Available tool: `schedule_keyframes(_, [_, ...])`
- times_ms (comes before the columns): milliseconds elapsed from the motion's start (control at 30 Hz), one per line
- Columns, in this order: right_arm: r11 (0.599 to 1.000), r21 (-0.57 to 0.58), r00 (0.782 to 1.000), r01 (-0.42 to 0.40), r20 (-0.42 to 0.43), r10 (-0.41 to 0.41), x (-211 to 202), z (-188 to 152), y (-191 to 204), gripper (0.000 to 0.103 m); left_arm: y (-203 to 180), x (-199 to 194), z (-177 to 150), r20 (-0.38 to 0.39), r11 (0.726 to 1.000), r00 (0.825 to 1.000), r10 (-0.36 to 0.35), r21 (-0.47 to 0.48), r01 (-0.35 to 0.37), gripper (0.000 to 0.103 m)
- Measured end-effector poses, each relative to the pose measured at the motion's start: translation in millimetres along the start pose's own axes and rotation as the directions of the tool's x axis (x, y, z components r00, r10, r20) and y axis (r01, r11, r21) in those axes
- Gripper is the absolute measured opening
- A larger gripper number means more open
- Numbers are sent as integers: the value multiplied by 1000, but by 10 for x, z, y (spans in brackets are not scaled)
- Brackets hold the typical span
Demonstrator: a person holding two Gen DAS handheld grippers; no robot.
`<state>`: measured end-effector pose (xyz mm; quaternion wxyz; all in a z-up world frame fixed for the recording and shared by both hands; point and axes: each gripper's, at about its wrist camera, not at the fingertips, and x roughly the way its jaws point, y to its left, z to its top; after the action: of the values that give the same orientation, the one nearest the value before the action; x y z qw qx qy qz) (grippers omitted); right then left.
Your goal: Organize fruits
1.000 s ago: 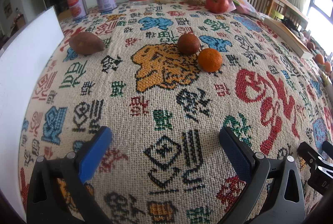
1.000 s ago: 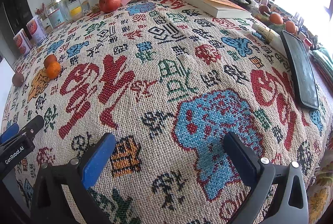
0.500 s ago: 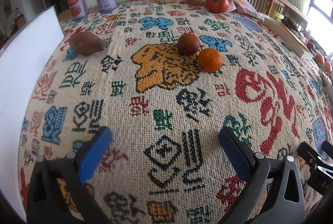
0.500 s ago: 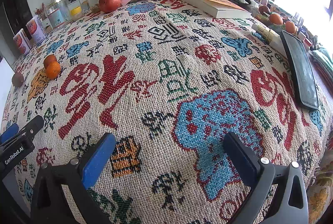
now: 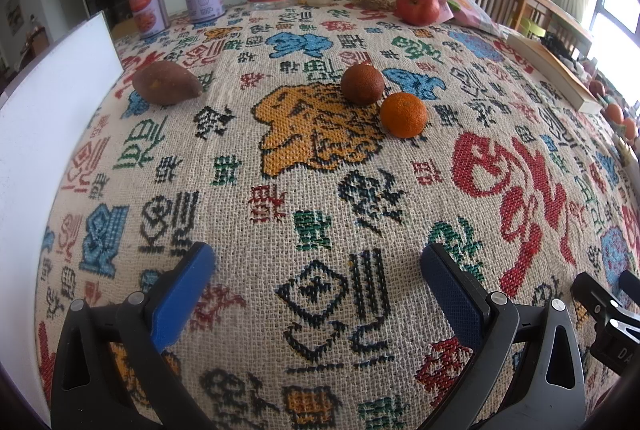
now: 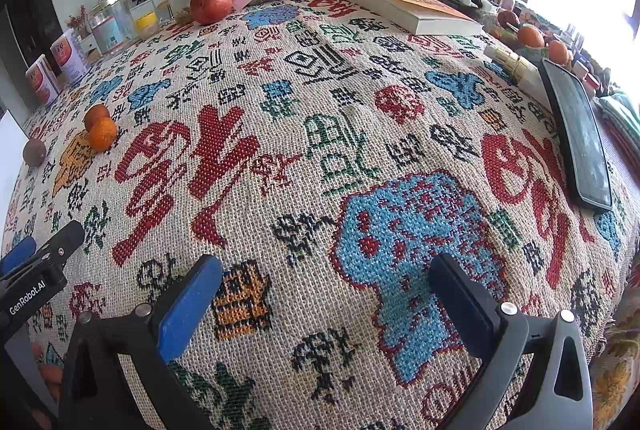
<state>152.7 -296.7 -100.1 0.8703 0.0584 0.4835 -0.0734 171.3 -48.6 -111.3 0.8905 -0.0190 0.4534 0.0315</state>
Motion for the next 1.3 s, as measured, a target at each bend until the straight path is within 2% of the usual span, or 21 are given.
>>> schedule_keyframes(133, [1000, 0, 1000, -1, 0, 1, 0, 1, -1, 103, -5, -2, 14, -40, 1000, 999, -16, 26, 17, 103])
schedule_keyframes(300, [1000, 0, 1000, 0, 0, 0, -2, -1, 1, 103, 67, -124, -143, -63, 981, 992, -106, 157, 114, 103])
schedule_keyframes(367, [1000, 0, 1000, 0, 0, 0, -2, 0, 0, 103, 167, -184, -145, -65, 982, 993, -100, 156, 109, 102])
schedule_keyframes(433, [1000, 0, 1000, -1, 0, 1, -2, 0, 0, 103, 345, -271, -52, -16, 991, 997, -81, 102, 82, 102])
schedule_keyframes(533, [1000, 0, 1000, -1, 0, 1, -3, 0, 0, 103, 772, -356, 337, 63, 991, 994, -86, -102, 92, 102])
schedule_keyframes(633, [1000, 0, 1000, -1, -1, 1, -2, 1, -1, 103, 1228, -250, 764, 97, 932, 989, -108, -336, 135, 102])
schedule_keyframes(700, [1000, -1, 1000, -1, -1, 1, -3, -1, -2, 103, 1465, -26, 964, 81, 885, 991, -104, -447, 130, 101])
schedule_keyframes(767, [1000, 0, 1000, -2, -1, 2, -2, 0, 0, 103, 1623, 267, 1086, 25, 856, 994, -109, -506, 107, 100])
schedule_keyframes(833, [1000, 0, 1000, -3, -1, 3, -2, 2, 0, 103, 1709, 549, 1120, -47, 844, 992, -114, -532, 72, 90])
schedule_keyframes(867, [1000, 0, 1000, -2, 0, 2, -2, 1, 0, 103, 1726, 653, 1128, -72, 841, 990, -125, -538, 67, 76])
schedule_keyframes(933, [1000, 0, 1000, -1, 0, 1, -1, -1, -1, 103, 1671, 677, 1194, -44, 872, 994, -100, -485, 66, 76])
schedule_keyframes(967, [1000, -1, 1000, -1, 0, 1, -1, 1, 1, 103, 1621, 706, 1238, -53, 893, 994, -95, -446, 62, 72])
schedule_keyframes(1000, [1000, -2, 1000, 0, 0, 0, -1, 1, 2, 103, 1579, 749, 1275, -70, 910, 993, -93, -412, 57, 56])
schedule_keyframes(1067, [1000, -4, 1000, 0, 1, 0, 0, 6, 5, 103, 1501, 782, 1306, -70, 936, 993, -96, -347, 66, 50])
schedule_keyframes(1133, [1000, -3, 1000, -1, 1, 1, 1, 9, 5, 103, 1426, 755, 1309, -58, 957, 995, -81, -282, 62, 49])
schedule_keyframes(1300, [1000, -4, 1000, 0, 1, 0, 1, 8, 5, 103, 1171, 586, 1156, -58, 974, 987, -152, -176, 140, 49])
